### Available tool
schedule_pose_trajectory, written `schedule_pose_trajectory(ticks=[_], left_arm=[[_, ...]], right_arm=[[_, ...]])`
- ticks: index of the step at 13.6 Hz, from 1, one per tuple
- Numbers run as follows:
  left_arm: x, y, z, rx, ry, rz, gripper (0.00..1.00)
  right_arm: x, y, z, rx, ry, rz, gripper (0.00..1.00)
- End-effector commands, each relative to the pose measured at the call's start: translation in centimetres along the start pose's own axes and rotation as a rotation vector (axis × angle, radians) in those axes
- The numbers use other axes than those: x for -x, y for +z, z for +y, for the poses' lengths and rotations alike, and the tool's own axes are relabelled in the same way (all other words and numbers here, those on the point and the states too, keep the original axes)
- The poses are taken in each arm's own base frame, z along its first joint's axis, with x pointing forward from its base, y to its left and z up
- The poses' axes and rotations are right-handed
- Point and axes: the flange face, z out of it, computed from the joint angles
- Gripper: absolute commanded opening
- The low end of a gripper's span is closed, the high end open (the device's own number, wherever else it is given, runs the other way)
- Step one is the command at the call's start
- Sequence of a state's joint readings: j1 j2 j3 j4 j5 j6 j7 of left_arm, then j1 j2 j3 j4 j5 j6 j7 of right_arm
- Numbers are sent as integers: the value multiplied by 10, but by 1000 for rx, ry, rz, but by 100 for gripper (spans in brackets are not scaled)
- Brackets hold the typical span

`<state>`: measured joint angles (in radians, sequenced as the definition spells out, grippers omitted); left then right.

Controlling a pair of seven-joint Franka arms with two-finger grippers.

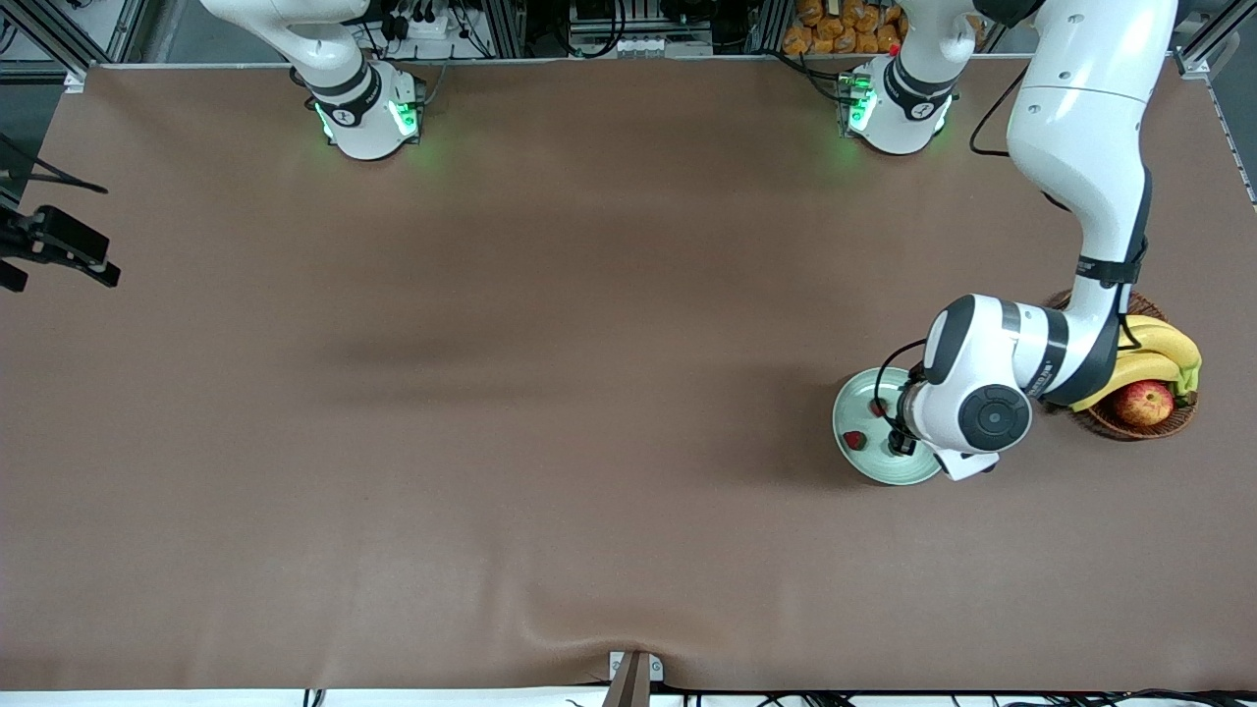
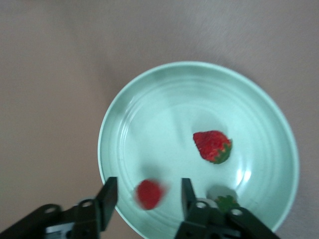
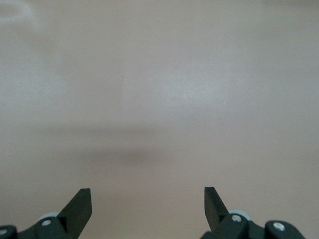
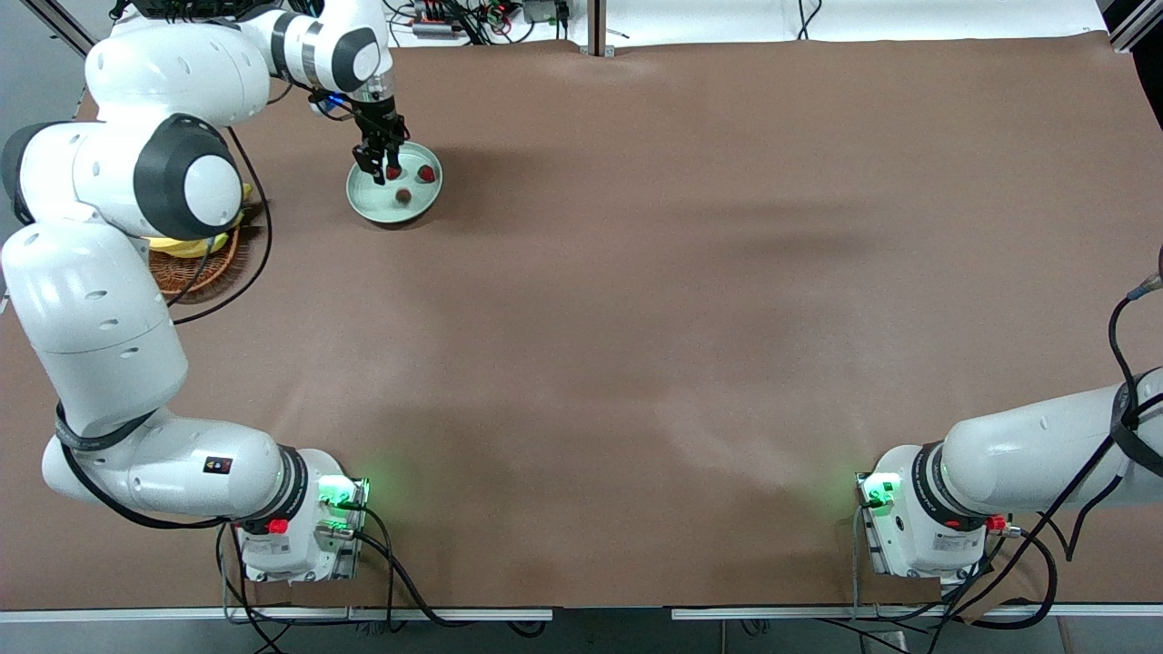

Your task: Collect all strawberries into plate

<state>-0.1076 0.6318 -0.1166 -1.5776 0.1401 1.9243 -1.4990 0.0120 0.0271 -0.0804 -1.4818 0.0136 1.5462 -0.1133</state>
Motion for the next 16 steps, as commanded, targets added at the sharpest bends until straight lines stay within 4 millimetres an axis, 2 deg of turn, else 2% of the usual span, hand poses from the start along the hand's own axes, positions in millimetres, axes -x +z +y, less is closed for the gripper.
schedule_pose_trajectory(ticks=[1, 3, 5, 8, 10, 12, 16], left_arm=[[-39, -69, -30, 93, 16, -5, 100], [-48, -110, -46, 141, 89, 17, 100], [-67, -153, -69, 200, 176, 48, 100], [-76, -207, -103, 255, 319, 101, 100], [-73, -245, -131, 279, 432, 143, 100], [-69, -269, -153, 279, 552, 175, 100], [-48, -305, -201, 237, 835, 175, 100]], right_arm=[[14, 3, -1, -18, 3, -94, 100], [25, 12, 0, -29, 7, -197, 100], [25, 12, 4, -29, 15, -193, 100], [23, 11, 3, -28, 12, -182, 100], [22, 12, 3, -29, 12, -181, 100], [22, 12, 1, -32, 10, -180, 100], [23, 13, -1, -66, 9, -182, 100]])
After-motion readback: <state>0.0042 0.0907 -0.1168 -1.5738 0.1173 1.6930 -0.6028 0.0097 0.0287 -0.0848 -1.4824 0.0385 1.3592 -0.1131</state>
